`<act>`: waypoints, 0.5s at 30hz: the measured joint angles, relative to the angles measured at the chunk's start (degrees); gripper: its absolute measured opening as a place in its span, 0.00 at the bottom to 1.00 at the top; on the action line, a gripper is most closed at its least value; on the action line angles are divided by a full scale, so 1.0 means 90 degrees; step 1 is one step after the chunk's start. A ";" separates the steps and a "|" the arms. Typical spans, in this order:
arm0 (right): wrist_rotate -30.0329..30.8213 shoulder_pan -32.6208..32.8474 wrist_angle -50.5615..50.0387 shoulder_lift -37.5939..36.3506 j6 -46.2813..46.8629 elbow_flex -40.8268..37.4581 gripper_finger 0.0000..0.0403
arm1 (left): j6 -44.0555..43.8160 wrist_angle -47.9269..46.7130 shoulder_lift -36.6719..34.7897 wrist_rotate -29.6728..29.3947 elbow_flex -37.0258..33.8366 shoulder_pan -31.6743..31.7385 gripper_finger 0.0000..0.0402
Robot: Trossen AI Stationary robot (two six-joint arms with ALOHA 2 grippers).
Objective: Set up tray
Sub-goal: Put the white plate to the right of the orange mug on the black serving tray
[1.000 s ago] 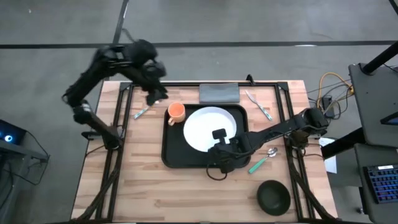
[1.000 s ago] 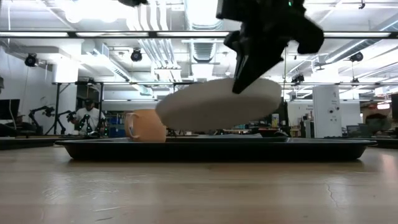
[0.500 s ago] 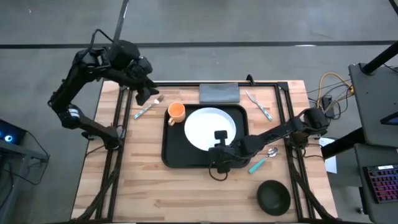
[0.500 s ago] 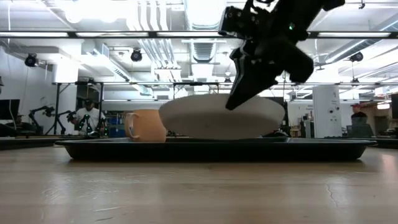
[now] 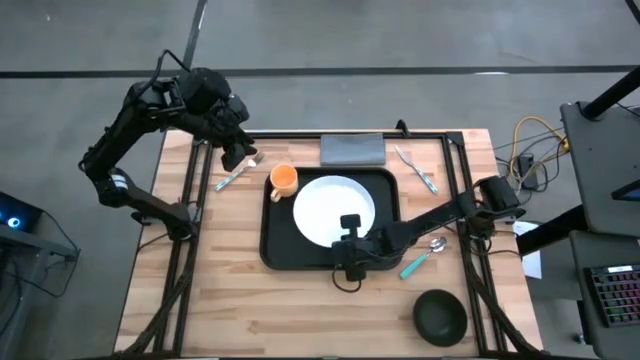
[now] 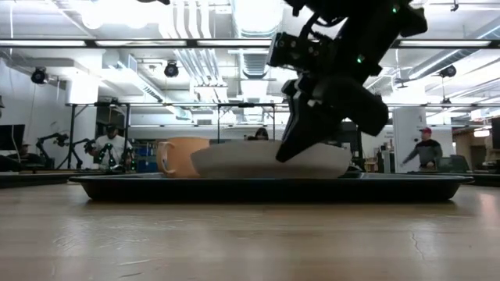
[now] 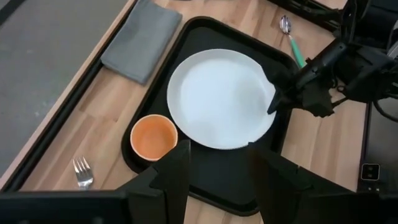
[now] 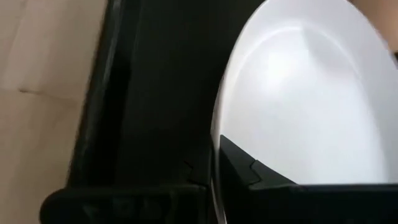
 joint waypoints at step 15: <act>-0.0268 -0.0002 0.0174 0.0744 -0.0093 0.0216 0.02 | -0.0022 -0.0002 -0.0002 0.0004 -0.0028 0.0000 0.34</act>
